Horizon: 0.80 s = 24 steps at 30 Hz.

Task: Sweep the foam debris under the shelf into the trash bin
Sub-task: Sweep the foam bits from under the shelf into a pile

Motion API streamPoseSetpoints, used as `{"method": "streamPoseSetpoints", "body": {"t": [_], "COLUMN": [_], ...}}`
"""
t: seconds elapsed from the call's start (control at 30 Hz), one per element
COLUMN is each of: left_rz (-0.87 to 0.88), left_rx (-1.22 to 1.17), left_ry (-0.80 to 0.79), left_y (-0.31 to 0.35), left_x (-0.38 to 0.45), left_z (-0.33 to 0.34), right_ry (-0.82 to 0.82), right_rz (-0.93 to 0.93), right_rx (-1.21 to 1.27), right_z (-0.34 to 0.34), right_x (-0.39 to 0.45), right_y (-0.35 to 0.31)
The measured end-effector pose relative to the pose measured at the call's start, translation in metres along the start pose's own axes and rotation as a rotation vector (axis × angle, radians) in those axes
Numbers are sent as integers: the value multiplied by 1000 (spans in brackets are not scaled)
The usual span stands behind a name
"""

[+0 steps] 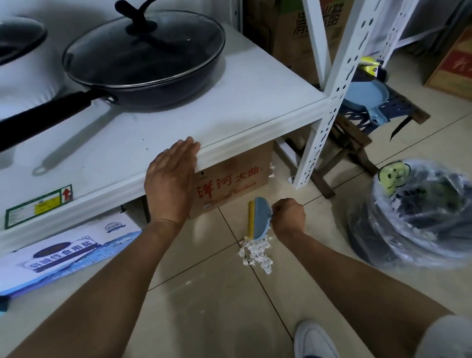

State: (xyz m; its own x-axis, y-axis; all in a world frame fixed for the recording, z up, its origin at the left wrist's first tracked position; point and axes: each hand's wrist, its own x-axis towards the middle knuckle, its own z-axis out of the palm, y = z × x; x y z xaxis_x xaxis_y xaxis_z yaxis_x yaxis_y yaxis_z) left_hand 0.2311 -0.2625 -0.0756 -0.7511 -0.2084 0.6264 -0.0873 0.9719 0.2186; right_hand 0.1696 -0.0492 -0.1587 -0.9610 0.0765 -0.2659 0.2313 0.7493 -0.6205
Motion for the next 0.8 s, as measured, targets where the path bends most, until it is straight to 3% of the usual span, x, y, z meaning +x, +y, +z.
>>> {"method": "streamPoseSetpoints", "body": {"t": [0.5, 0.6, 0.73, 0.8], "left_rz": [24, 90, -138, -240], "left_rx": [-113, -289, -395, -414], "left_ry": [-101, -233, -547, -604], "left_y": [37, 84, 123, 132], "left_x": [-1, -16, -18, -15], "left_z": [-13, 14, 87, 114], "right_ry": [-23, -29, -3, 18], "right_rz": [-164, -180, -198, -186], "right_rx": [-180, -139, -75, -39], "right_z": [-39, -45, -43, -42], "right_x": [54, 66, 77, 79], "right_y": [-15, -23, -28, -28]}}
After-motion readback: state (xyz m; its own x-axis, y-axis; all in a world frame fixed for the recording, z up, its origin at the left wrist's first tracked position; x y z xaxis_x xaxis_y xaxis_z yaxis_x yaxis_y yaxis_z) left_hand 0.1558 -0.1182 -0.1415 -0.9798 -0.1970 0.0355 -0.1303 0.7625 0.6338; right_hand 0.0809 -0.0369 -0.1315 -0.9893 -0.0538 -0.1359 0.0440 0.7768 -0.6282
